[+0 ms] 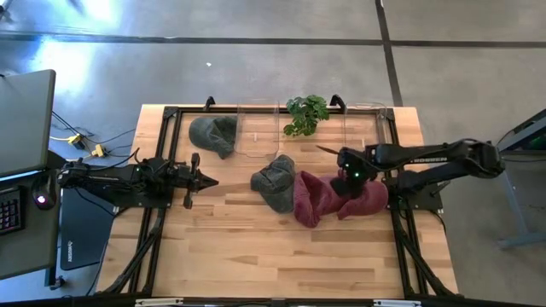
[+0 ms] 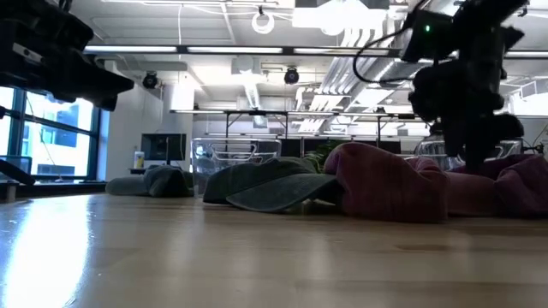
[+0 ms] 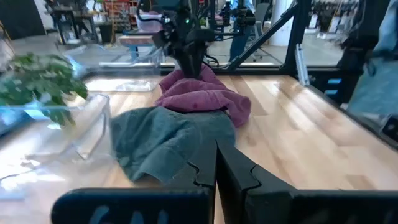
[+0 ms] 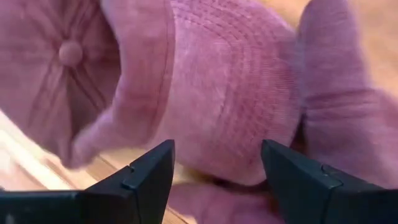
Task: Pick & Place hat
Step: Put the left red cap into the left transparent bin
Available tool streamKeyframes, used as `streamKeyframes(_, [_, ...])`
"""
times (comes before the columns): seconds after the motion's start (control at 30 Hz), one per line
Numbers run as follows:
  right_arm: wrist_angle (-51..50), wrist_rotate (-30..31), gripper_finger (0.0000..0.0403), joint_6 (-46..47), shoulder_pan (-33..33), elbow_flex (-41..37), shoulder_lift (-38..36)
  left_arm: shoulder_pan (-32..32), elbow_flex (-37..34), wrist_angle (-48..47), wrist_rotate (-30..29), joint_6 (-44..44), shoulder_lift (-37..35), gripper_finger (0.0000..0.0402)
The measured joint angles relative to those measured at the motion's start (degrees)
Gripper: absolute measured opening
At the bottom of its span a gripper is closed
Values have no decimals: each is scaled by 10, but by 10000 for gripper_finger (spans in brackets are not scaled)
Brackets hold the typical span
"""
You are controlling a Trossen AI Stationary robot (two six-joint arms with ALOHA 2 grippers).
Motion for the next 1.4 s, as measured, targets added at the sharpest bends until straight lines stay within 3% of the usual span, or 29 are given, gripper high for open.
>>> streamKeyframes(0.1, [50,-24,237,46,-10,-38,0,0,0,0,1,-40,0,0])
streamKeyframes(0.3, [50,-33,237,77,-4,-49,-5,0,0,0,1,-79,0,0])
streamKeyframes(0.7, [8,27,236,155,35,-46,-9,0,0,0,-4,-98,0,0])
streamKeyframes(1.27, [435,31,236,218,79,-172,-9,0,0,3,-27,-79,0,0])
streamKeyframes(1.4, [494,39,236,235,90,-196,-9,0,0,3,-28,-79,0,0])
